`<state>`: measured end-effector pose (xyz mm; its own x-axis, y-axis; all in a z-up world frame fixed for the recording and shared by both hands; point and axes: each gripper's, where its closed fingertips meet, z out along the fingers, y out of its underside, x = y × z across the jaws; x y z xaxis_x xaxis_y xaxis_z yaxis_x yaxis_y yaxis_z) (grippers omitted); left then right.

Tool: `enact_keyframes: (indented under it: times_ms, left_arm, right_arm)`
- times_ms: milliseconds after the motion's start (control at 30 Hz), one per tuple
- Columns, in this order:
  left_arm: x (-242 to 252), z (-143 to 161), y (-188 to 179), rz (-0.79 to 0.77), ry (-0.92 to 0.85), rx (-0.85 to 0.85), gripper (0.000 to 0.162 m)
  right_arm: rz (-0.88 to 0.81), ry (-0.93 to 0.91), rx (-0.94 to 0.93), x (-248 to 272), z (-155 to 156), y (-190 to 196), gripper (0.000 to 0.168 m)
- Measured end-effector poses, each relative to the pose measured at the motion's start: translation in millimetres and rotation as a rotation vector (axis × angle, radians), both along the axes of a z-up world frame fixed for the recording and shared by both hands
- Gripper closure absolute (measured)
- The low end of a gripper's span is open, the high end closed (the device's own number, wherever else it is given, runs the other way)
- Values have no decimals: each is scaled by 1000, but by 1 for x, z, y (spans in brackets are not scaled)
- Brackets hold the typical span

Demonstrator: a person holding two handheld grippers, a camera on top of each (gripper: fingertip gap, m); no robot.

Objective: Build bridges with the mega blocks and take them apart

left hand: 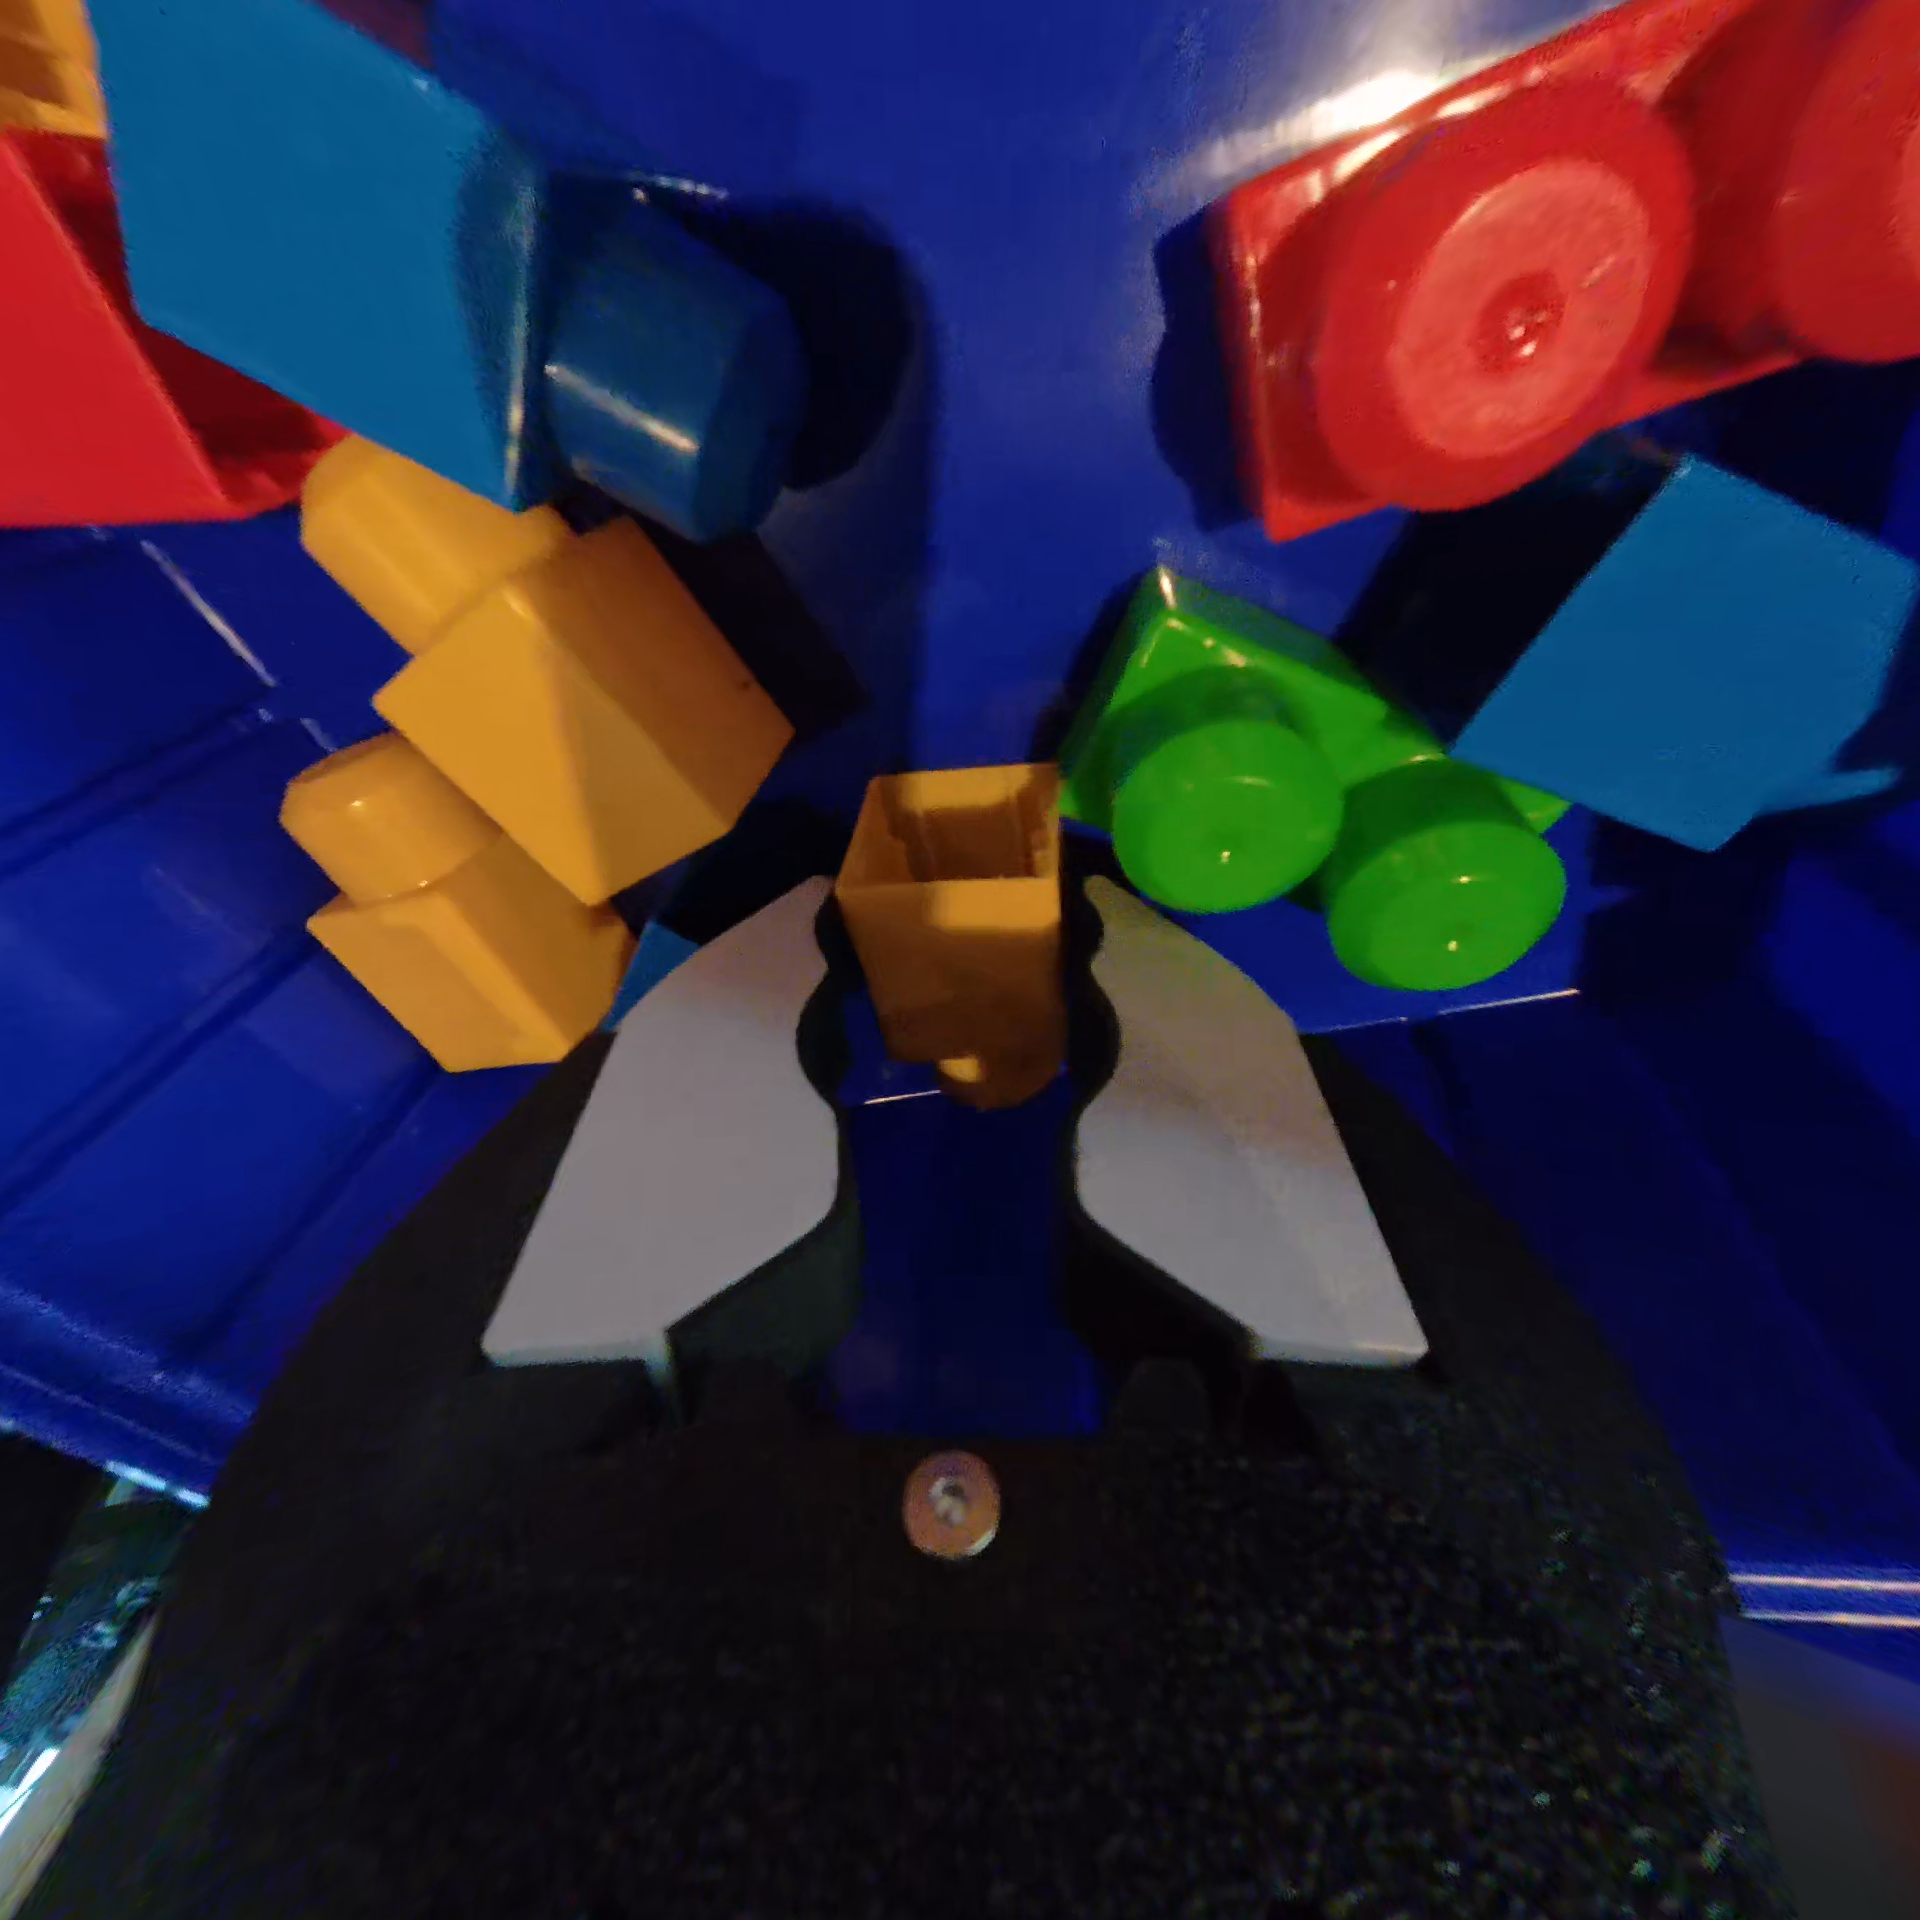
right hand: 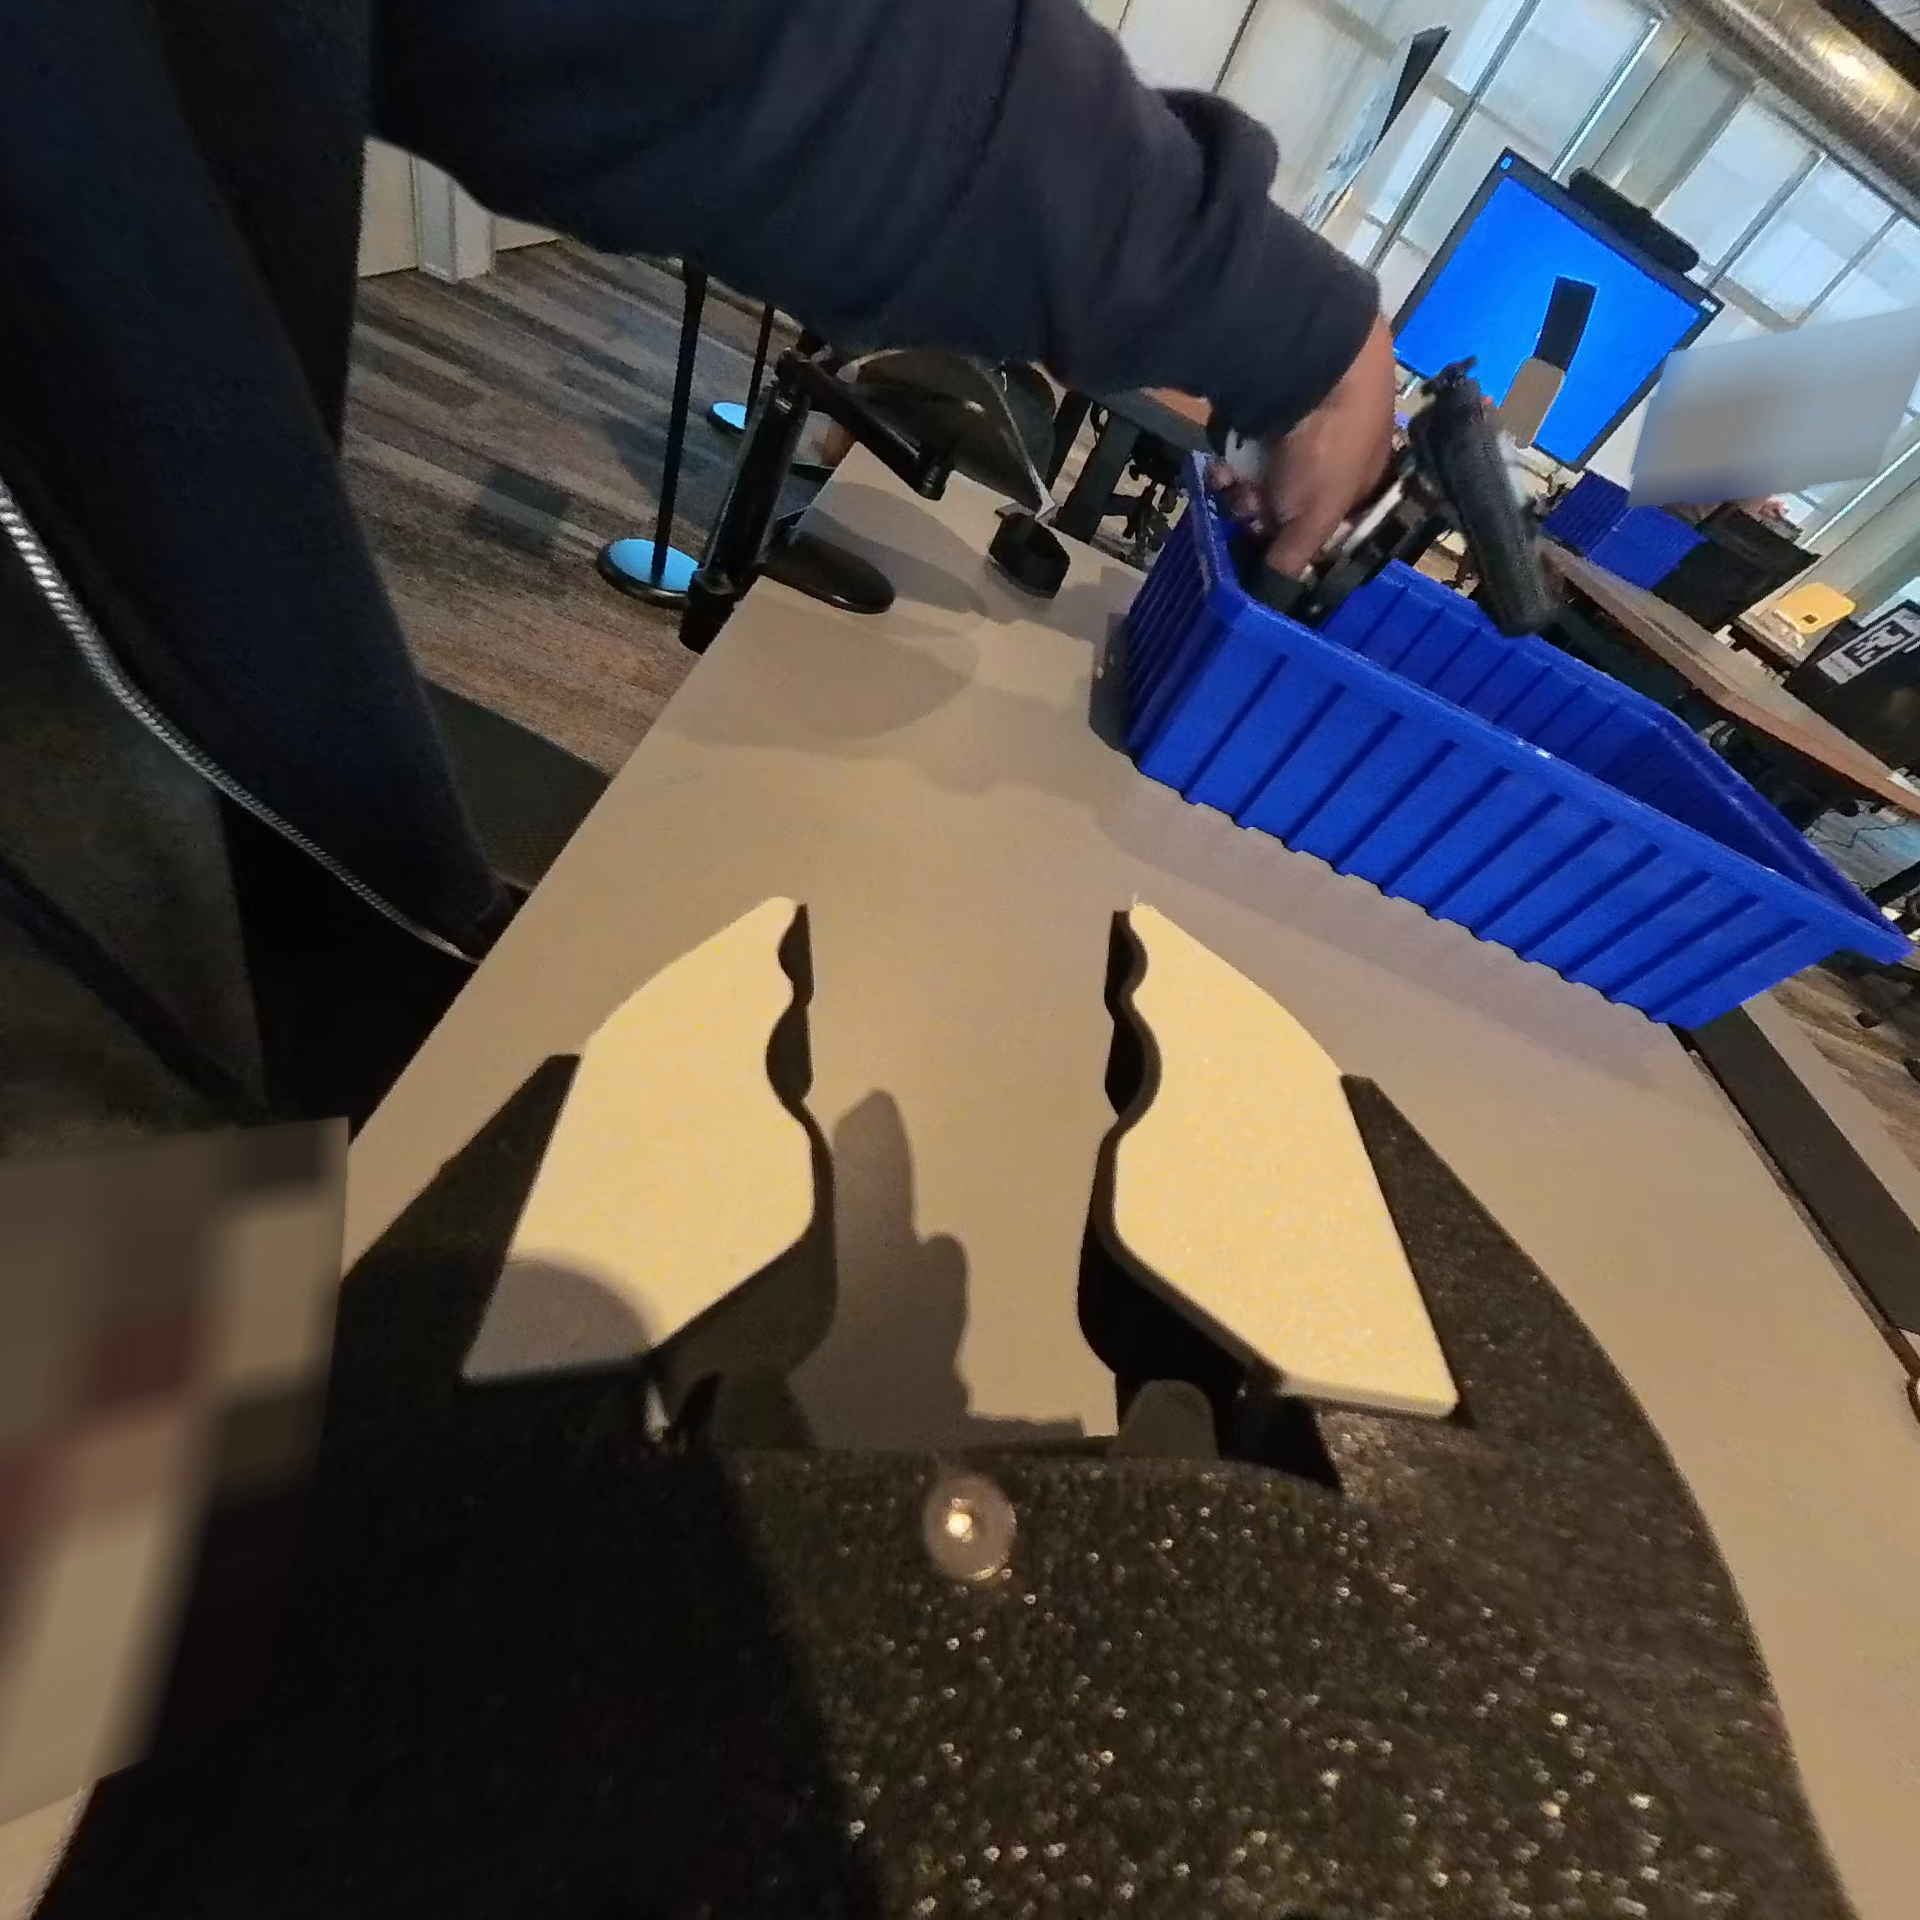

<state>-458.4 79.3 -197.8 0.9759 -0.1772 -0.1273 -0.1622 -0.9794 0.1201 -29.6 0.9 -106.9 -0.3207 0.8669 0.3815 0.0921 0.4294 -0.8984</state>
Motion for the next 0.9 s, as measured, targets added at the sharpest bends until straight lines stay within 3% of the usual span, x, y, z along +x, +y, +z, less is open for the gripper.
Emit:
enact_keyframes:
  times_ms: [133, 233, 300, 400, 500, 600, 700, 800, 900]
  left_arm:
    - [-2, 33, 10, 15, 39, 147, 124]
    - [34, 95, 42, -4, -41, 504, 124]
    - [93, 146, 68, -53, -226, 816, 124]
    - [197, 215, 89, -106, -639, 1254, 124]
    - [283, 245, 91, -71, -1094, 1491, 124]
    - [348, 239, 94, 78, -1580, 1491, 124]
    - [404, 213, 100, 196, -1941, 1301, 125]
    - [438, 190, 97, 207, -2051, 1176, 125]
    - [457, 174, 93, 181, -2036, 1105, 125]
  right_arm:
    - [-18, 11, -4, 0, 2, 4, 114]
    - [-55, 29, 0, -1, 7, 10, 114]
    - [-99, 56, 0, -2, 12, 18, 114]
    - [-225, 166, -2, -3, 30, 39, 114]
    - [-387, 306, -10, 4, 54, 69, 114]
    - [-569, 414, 13, 17, 70, 105, 113]
    - [-715, 454, 98, 30, 76, 134, 112]
    - [-791, 452, 195, 39, 76, 150, 116]
    - [-806, 442, 262, 41, 74, 155, 119]
